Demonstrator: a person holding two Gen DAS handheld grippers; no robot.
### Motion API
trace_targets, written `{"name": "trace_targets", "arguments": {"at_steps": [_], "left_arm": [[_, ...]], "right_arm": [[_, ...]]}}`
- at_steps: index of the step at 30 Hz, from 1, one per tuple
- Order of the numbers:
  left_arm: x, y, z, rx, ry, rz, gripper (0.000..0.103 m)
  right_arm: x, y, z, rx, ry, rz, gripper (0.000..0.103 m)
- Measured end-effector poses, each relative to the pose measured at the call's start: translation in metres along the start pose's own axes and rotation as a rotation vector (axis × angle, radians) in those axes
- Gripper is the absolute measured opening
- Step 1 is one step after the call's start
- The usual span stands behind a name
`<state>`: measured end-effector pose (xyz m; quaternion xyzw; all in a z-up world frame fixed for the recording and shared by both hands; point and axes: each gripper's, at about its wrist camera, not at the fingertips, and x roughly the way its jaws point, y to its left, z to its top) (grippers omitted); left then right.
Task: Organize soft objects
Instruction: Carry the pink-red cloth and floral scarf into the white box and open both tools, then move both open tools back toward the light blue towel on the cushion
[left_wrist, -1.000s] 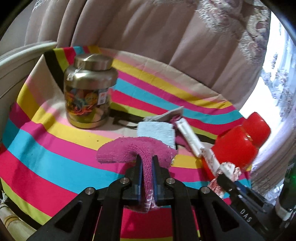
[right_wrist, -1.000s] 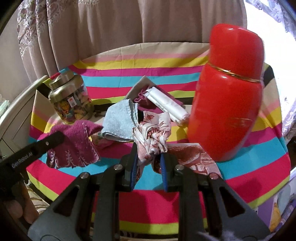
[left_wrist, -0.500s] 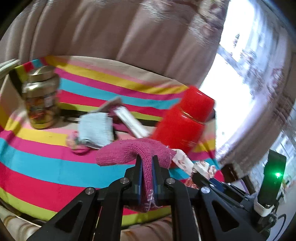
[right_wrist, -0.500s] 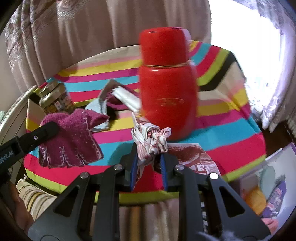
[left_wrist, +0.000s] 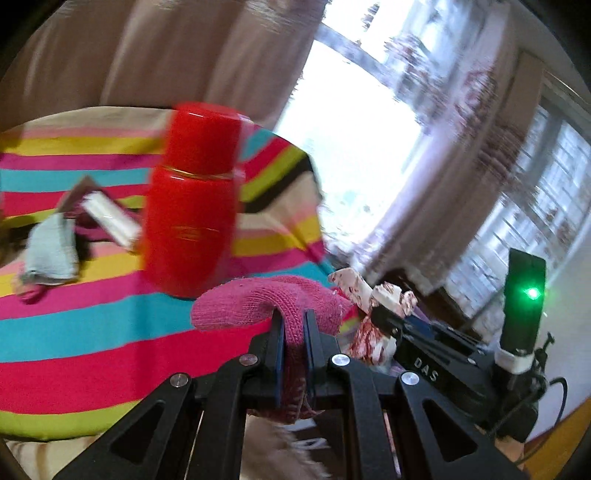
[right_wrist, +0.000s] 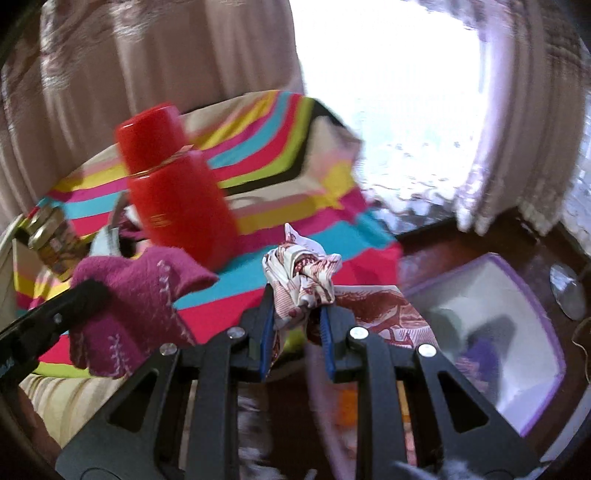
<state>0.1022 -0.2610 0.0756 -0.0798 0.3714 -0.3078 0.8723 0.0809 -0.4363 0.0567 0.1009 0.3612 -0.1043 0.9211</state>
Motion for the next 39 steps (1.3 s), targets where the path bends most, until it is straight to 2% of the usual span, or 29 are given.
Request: {"name": "trace_targets", "arguments": {"at_steps": [5,12,14,16,19,23,25,39], "left_arm": [[0.019,-0.034,-0.006,0.035,0.059,-0.091,0.009],[0.042,-0.075,-0.012,0.085,0.124,-0.187,0.012],[0.053,-0.081,-0.013,0.079,0.157,-0.204,0.014],[0.06,-0.084,-0.016,0.074,0.187,-0.215,0.016],[0.062,-0.082,-0.017,0.074,0.202,-0.212,0.02],[0.059,-0.076,-0.016,0.053,0.192,-0.203,0.035],[0.056,-0.071,-0.014,0.045,0.185,-0.194,0.038],[0.032,-0.014,0.001,0.003,0.142,-0.092,0.039]], "right_arm": [[-0.01,-0.045,0.0,0.038,-0.007,-0.078,0.026],[-0.018,-0.087,-0.001,0.094,-0.007,-0.143,0.031],[-0.018,-0.097,-0.001,0.12,0.002,-0.159,0.043],[-0.016,-0.105,-0.001,0.136,0.008,-0.173,0.063],[-0.017,-0.108,0.001,0.14,0.001,-0.183,0.067],[-0.019,-0.104,-0.001,0.136,0.007,-0.179,0.067],[-0.018,-0.099,-0.001,0.125,0.012,-0.173,0.067],[-0.015,-0.032,-0.005,-0.015,0.048,-0.084,0.067]]}}
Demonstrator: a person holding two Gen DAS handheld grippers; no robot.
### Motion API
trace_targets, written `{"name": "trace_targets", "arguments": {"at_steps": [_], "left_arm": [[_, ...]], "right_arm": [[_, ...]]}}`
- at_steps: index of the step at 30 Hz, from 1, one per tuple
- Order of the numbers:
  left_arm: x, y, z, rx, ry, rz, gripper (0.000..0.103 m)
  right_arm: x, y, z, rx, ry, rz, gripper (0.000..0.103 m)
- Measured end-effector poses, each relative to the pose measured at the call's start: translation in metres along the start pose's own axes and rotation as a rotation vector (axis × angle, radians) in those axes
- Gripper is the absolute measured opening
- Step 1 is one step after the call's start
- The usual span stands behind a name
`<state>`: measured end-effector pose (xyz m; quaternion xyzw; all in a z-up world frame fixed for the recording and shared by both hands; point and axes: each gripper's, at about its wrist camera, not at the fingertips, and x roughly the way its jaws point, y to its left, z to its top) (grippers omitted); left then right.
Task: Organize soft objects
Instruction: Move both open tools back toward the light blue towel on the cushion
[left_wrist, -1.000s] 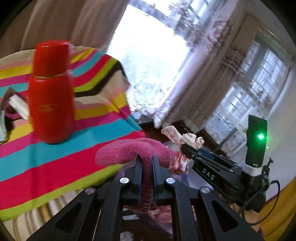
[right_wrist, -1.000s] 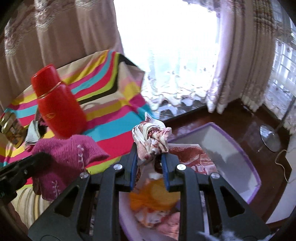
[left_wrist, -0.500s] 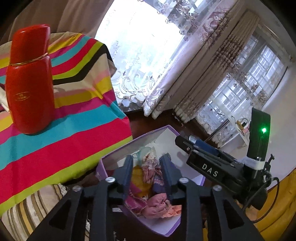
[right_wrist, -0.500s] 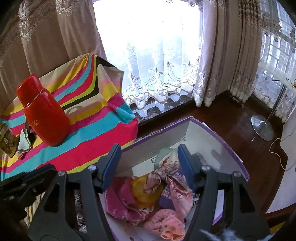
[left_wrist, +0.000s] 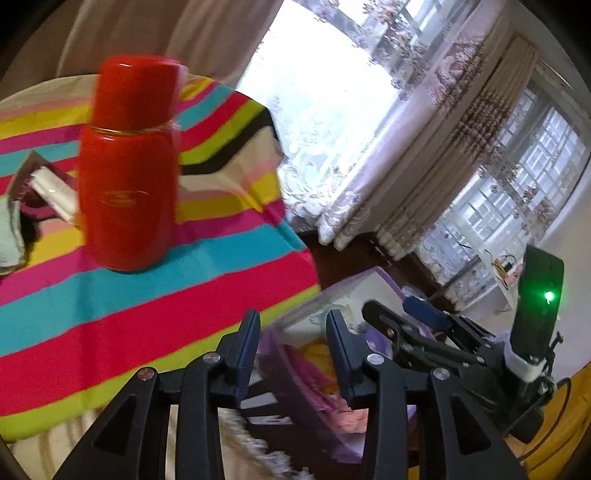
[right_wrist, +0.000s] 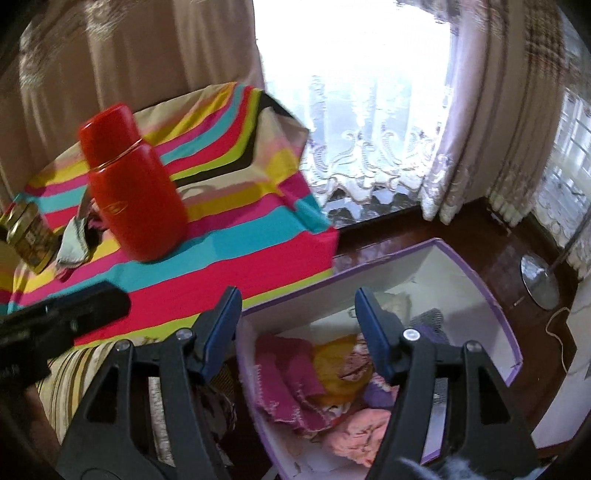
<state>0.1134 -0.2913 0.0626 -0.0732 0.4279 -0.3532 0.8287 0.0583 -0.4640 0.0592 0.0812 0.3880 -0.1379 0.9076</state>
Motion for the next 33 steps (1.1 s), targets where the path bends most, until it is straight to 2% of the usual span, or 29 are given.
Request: {"name": "trace_targets", "arguments": {"at_steps": [9,21,33], "left_arm": [[-0.039,0.081,0.014,-0.103,-0.091,0.125,0.039],[-0.095,0.221,0.023,-0.388,-0.228,0.311,0.045],[-0.12,0.315,0.007,-0.612,-0.305,0.426,0.052]], "right_arm": [[0.003,0.063,-0.007,-0.115,0.038,0.093,0.067],[0.014,0.161,-0.017,-0.29,0.098,0.215,0.067],[0.041,0.249,-0.002,-0.383,0.113,0.313,0.067]]}}
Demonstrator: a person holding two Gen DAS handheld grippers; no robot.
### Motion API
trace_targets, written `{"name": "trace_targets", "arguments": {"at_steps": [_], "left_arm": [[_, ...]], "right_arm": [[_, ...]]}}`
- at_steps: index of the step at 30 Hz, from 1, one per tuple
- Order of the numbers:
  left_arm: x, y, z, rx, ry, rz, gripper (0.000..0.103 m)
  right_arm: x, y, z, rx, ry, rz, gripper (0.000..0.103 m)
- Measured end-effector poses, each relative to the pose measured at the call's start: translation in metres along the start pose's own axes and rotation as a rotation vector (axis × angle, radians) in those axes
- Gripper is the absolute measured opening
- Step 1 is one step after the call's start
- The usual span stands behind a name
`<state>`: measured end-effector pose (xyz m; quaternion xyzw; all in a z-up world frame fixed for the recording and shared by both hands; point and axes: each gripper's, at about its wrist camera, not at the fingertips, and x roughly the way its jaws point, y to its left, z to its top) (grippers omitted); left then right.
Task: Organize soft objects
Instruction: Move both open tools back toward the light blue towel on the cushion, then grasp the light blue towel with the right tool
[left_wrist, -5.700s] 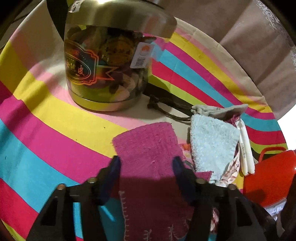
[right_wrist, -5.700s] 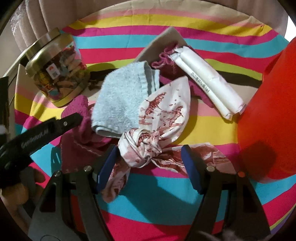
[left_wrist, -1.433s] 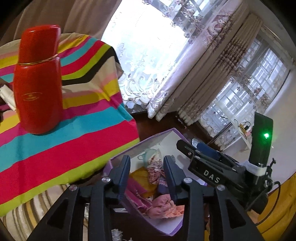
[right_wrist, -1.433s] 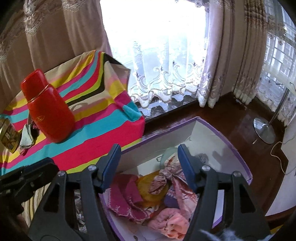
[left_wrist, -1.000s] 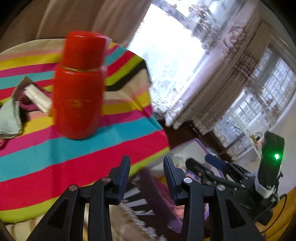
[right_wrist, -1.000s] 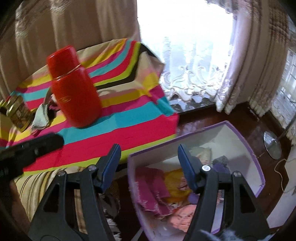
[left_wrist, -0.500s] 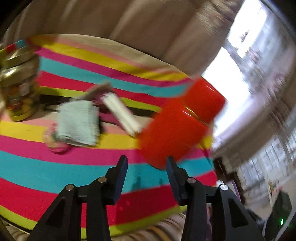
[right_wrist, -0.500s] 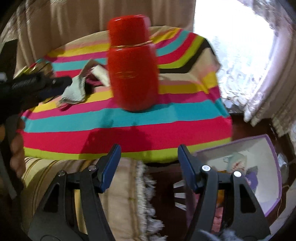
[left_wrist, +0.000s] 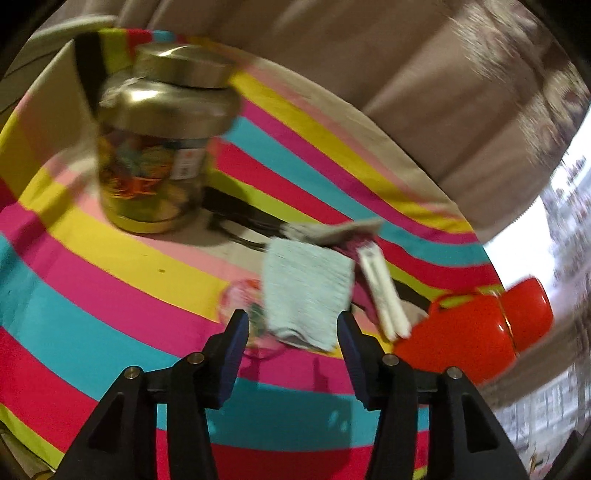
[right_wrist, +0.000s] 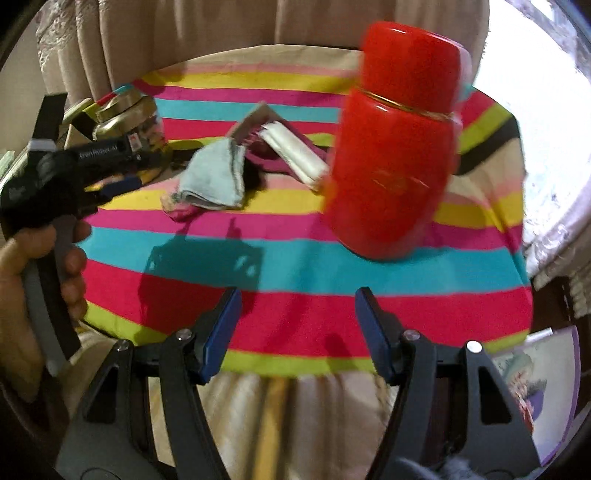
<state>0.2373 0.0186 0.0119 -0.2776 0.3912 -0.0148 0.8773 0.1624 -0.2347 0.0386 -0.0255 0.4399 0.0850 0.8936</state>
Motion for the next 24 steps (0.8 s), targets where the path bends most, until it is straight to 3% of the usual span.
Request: {"name": "trace_targets", "arguments": {"at_steps": [13,20,24], "left_arm": [[0.008,0.057,0.009,-0.188,-0.033,0.071,0.052],[0.006,0.079,0.009,-0.248,-0.086,0.104,0.052],[0.005,0.086,0.009,-0.27,-0.102,0.107,0.052]], "right_arm": [[0.059,0.071,0.068,-0.075,-0.094,0.052,0.081],[0.104,0.092,0.093,-0.082,-0.057,0.061,0.082],[0.131,0.099,0.107,-0.099,-0.045,0.02,0.082]]}}
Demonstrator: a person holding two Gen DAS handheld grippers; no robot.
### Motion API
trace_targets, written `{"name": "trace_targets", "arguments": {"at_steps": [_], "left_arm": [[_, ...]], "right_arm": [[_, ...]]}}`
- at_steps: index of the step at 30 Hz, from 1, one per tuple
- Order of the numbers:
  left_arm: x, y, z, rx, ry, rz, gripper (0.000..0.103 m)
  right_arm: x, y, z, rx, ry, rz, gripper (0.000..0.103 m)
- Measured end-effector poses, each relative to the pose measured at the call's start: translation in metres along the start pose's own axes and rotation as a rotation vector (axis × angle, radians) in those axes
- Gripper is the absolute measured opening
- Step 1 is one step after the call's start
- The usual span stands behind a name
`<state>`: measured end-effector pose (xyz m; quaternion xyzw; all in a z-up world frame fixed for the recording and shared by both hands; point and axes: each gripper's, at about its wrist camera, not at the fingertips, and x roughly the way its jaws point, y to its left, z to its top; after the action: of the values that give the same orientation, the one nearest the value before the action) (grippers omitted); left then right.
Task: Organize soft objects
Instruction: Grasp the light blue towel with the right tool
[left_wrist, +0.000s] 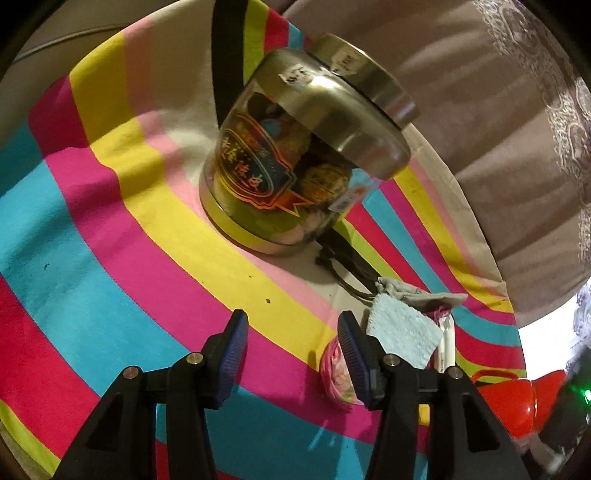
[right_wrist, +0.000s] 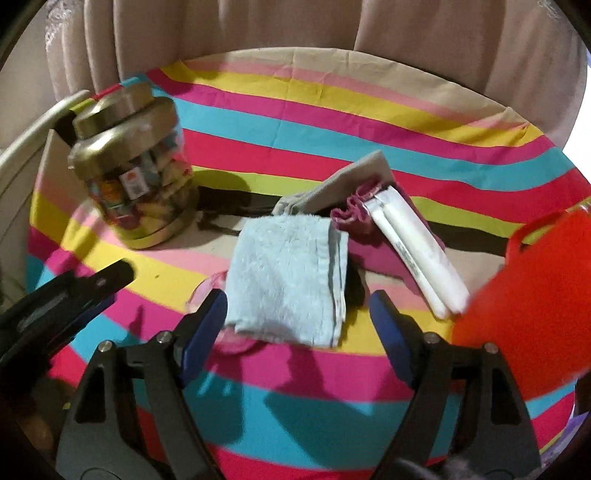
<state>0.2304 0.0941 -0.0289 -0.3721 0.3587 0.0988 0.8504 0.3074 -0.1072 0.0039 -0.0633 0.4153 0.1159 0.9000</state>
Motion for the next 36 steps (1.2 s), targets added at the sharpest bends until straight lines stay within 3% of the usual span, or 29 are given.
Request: {"name": "trace_targets", "arguments": {"at_steps": [5,12,13,14,15,20,25,29,36], "left_arm": [[0.002,0.004,0.001,-0.02,0.0,0.001,0.052],[0.008,0.01,0.001,-0.026,0.018,-0.005,0.052],[0.008,0.011,0.001,-0.025,0.019,-0.005,0.052],[0.009,0.01,0.001,-0.024,0.021,-0.005,0.052],[0.01,0.01,0.001,-0.023,0.025,-0.006,0.052],[0.015,0.006,-0.001,-0.007,0.042,-0.01,0.052],[0.018,0.003,-0.002,0.009,0.045,-0.013,0.053],[0.02,-0.002,-0.003,0.031,0.045,-0.017,0.06],[0.034,-0.034,-0.017,0.205,0.101,-0.048,0.071]], "right_arm": [[0.03,0.014,0.015,-0.062,-0.004,-0.072,0.082],[0.058,0.017,0.026,-0.077,-0.005,-0.075,0.081],[0.061,0.017,0.025,-0.08,-0.009,-0.078,0.074],[0.063,0.017,0.024,-0.087,-0.011,-0.093,0.052],[0.065,0.017,0.023,-0.093,-0.007,-0.103,0.043],[0.06,0.018,0.017,-0.122,-0.037,-0.106,0.024],[0.051,0.022,0.013,-0.138,-0.071,-0.068,0.019],[0.033,0.009,0.011,-0.085,-0.114,-0.024,0.018],[-0.003,-0.025,0.017,0.024,-0.193,-0.043,0.018]]}}
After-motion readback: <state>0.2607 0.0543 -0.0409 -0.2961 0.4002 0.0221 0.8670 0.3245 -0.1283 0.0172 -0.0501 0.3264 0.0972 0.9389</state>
